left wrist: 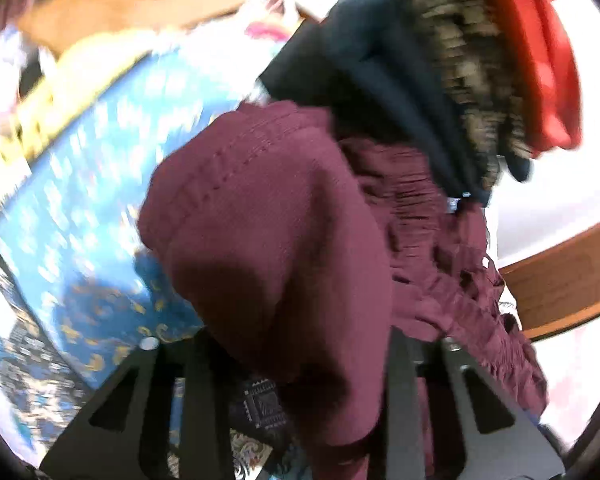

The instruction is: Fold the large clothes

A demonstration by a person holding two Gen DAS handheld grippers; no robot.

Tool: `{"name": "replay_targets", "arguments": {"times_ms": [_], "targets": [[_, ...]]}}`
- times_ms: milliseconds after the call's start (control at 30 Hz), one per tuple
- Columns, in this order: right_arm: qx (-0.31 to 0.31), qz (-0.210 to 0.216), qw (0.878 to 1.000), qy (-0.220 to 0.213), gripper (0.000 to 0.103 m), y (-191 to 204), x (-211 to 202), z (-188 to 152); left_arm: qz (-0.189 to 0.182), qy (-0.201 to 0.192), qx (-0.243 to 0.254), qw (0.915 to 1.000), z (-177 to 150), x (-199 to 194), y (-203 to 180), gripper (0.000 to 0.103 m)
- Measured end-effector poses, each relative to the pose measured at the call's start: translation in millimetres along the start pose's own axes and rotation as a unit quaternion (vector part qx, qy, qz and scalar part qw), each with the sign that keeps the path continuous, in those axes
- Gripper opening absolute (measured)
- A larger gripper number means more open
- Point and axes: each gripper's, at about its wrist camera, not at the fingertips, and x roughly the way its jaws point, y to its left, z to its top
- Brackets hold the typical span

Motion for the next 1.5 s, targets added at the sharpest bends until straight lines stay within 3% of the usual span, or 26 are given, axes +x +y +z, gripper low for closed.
{"name": "replay_targets", "arguments": {"times_ms": [200,400,633,867,1033,1167,1300,1433,1500], "targets": [[-0.019,0.010,1.000,-0.023,0.073,17.1,-14.7,13.6,-0.012,-0.077,0.048,0.9958,-9.6,-73.7,-30.2,0.016],[-0.044,0.055,0.997,-0.025,0.073,51.4,-8.5,24.3,-0.032,-0.154,0.067,0.9853,-9.5,-151.2,-48.3,0.016],[-0.050,0.137,0.988,0.053,0.074,95.3,53.6,12.1,-0.010,-0.210,0.115,0.9709,-5.1,-198.2,-81.8,0.016],[-0.027,0.184,0.980,0.077,0.076,85.6,62.8,16.9,0.008,-0.190,0.148,0.9706,-7.1,-174.8,-109.6,0.016],[0.031,0.186,0.981,0.037,0.076,29.7,34.6,20.3,-0.001,-0.183,0.184,0.9658,-12.6,-153.7,-147.0,0.016],[0.069,0.175,0.982,0.013,0.076,-14.1,12.2,18.4,-0.009,-0.167,0.237,0.9569,-24.4,-122.6,-193.5,0.016],[0.091,0.114,0.989,-0.026,0.076,-55.2,-11.7,9.7,-0.020,-0.113,0.306,0.9451,-51.4,-72.2,-245.6,0.016],[0.131,0.085,0.987,-0.029,0.076,-91.8,-22.4,1.9,-0.037,-0.002,0.346,0.9374,-84.5,-16.6,-270.6,0.016],[0.135,0.066,0.988,-0.029,0.076,-103.4,-26.5,-2.7,-0.037,0.050,0.358,0.9318,-100.0,4.4,-273.2,0.022]]}}
